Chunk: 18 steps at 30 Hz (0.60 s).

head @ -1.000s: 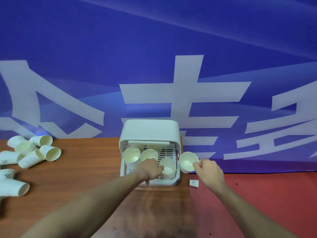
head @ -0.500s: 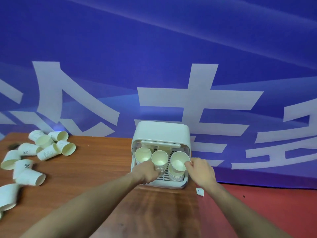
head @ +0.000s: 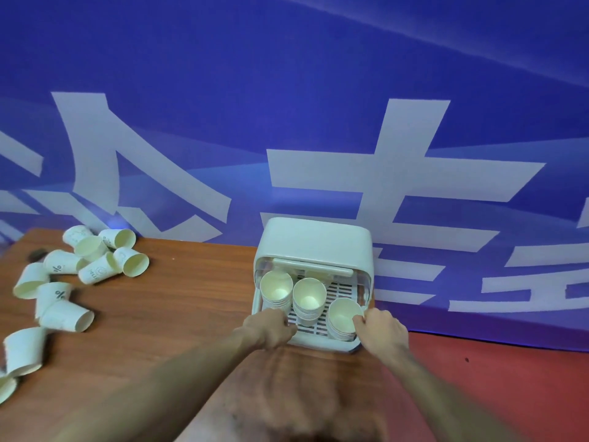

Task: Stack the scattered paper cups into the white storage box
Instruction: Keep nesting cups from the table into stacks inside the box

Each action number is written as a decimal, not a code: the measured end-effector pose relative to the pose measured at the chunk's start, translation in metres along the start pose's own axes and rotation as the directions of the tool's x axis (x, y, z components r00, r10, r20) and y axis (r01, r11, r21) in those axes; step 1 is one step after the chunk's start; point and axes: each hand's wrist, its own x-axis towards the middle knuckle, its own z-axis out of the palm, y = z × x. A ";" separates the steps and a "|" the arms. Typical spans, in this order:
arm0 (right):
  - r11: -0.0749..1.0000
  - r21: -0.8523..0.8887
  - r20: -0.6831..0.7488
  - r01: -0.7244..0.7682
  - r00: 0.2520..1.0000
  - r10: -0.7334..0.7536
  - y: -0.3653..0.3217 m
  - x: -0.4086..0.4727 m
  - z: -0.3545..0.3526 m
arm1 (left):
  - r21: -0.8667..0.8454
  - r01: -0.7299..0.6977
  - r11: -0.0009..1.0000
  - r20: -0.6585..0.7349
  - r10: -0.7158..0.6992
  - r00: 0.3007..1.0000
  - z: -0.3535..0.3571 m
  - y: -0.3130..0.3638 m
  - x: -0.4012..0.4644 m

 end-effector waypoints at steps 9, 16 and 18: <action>0.997 -0.078 0.015 0.015 1.000 -0.014 -0.005 -0.002 -0.007 | 0.000 -0.016 1.000 0.013 0.016 1.000 -0.001 -0.003 0.007; 0.986 -0.128 -0.070 0.106 0.991 -0.115 -0.018 -0.026 -0.023 | 0.132 -0.089 0.987 -0.094 0.101 0.990 -0.010 -0.013 -0.016; 0.979 -0.129 -0.097 0.156 0.981 -0.169 -0.030 -0.035 -0.028 | 0.191 -0.110 0.975 -0.149 0.140 0.979 -0.013 -0.020 -0.027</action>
